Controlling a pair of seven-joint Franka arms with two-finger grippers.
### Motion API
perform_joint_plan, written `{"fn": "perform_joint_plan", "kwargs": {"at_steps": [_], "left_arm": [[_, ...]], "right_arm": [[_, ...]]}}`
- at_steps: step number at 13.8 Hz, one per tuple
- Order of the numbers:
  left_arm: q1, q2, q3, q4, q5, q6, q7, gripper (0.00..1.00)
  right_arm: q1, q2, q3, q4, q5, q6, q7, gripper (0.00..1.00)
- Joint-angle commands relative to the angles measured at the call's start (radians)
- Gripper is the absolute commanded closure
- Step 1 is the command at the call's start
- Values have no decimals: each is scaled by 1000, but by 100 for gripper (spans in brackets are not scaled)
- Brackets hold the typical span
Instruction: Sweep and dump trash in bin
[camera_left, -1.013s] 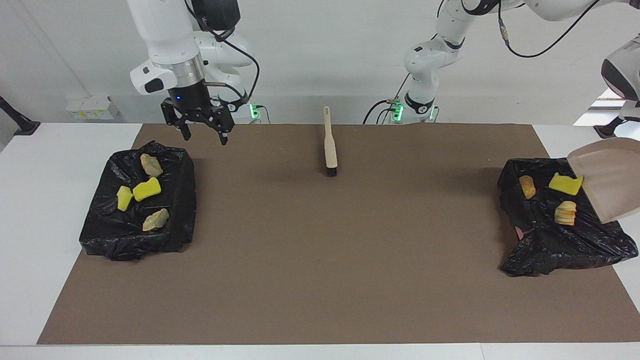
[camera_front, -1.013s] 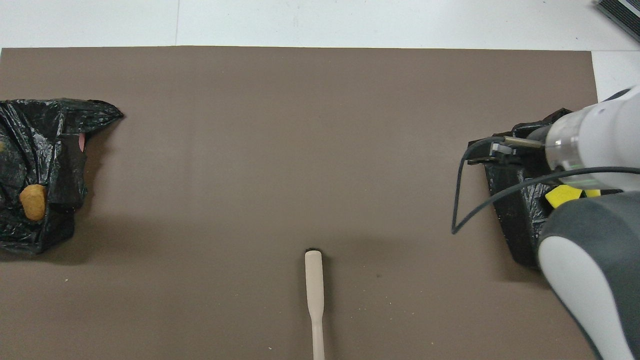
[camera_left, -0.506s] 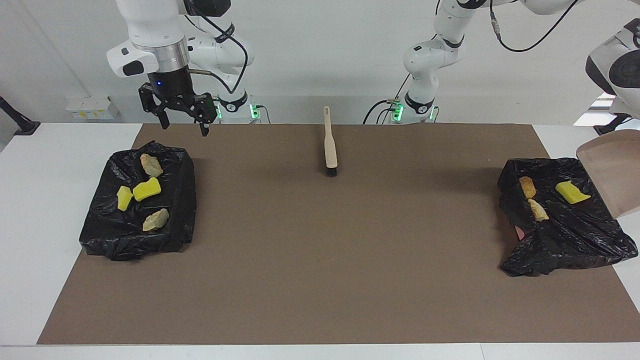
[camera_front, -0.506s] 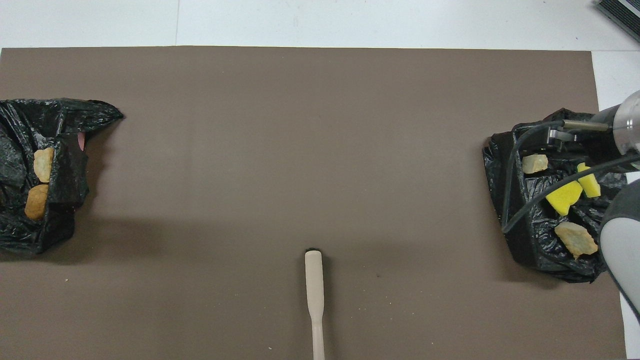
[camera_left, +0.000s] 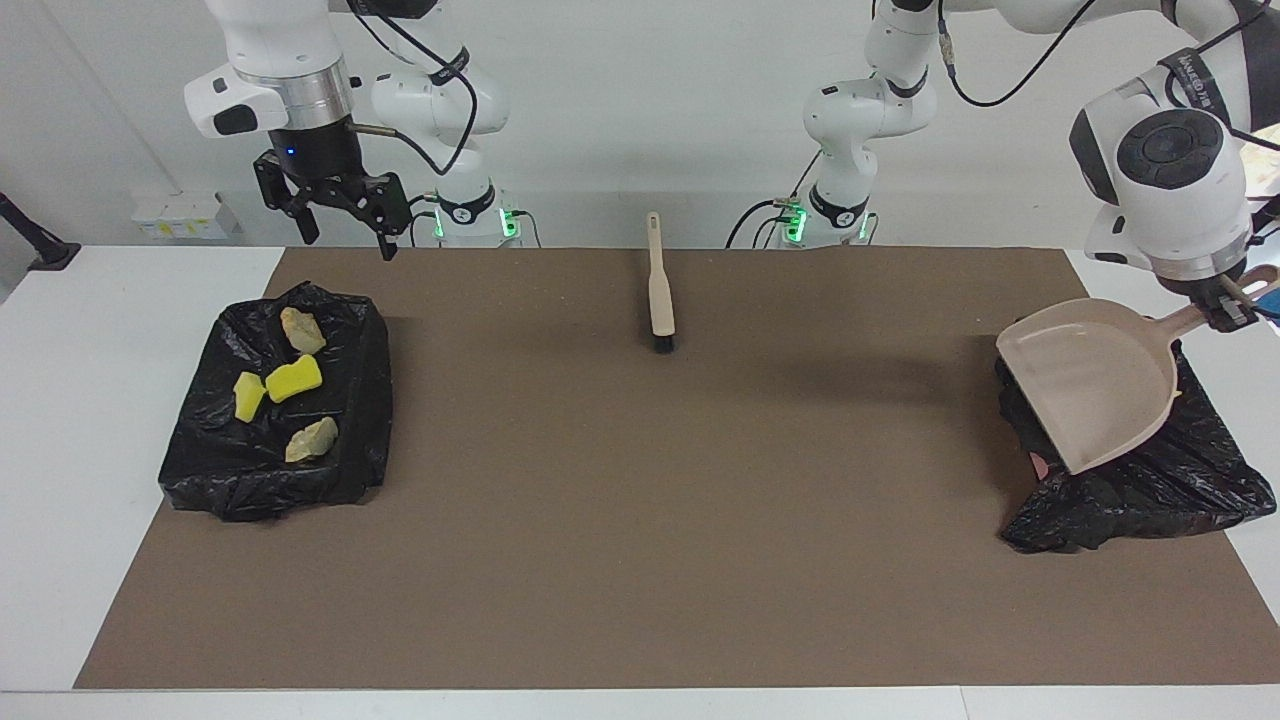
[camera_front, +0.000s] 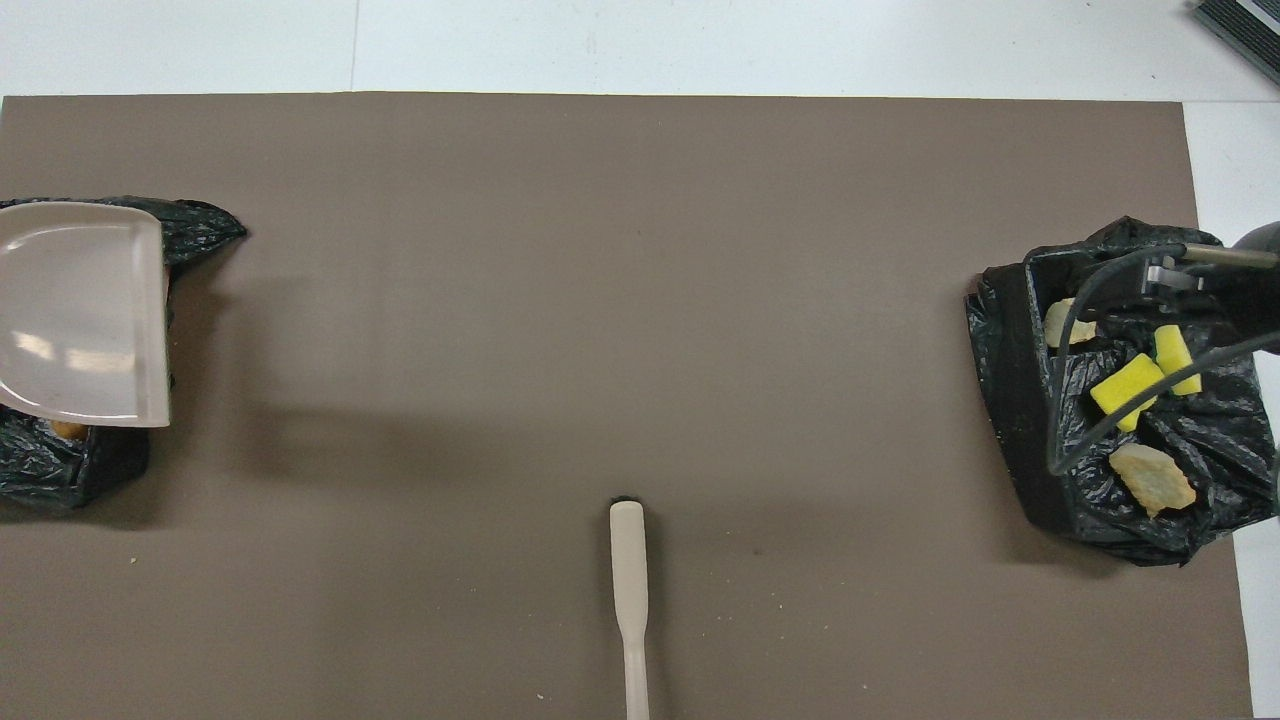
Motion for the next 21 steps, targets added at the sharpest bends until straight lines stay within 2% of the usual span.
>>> {"fn": "perform_joint_plan", "kwargs": {"at_steps": [1, 4, 6, 8, 13, 15, 18, 21], "left_arm": [[-55, -43, 13, -48, -140, -30, -16, 100], [-102, -73, 13, -99, -235, -34, -164, 100], [-141, -92, 12, -126, -291, -39, -357, 100], [-195, -102, 13, -139, -349, -48, -535, 100], [-322, -104, 13, -137, -531, -41, -1006, 100], [-353, -104, 13, -139, -633, 16, -1170, 100], [-437, -84, 13, -137, -694, 120, -1370, 100], [-519, -26, 13, -133, -739, 206, -1584, 100]], "right_arm": [[-30, -14, 0, 1, 37, -22, -38, 0], [-12, -30, -4, 0, 40, -71, -99, 0], [17, -43, -20, -11, 41, -80, -121, 0], [73, -43, -79, -19, 51, -80, -119, 0], [79, -38, -86, -19, 58, -70, -109, 0], [74, -37, -86, -19, 60, -71, -110, 0], [70, -35, -87, -19, 57, -68, -103, 0], [67, -35, -87, -19, 57, -68, -102, 0]]}}
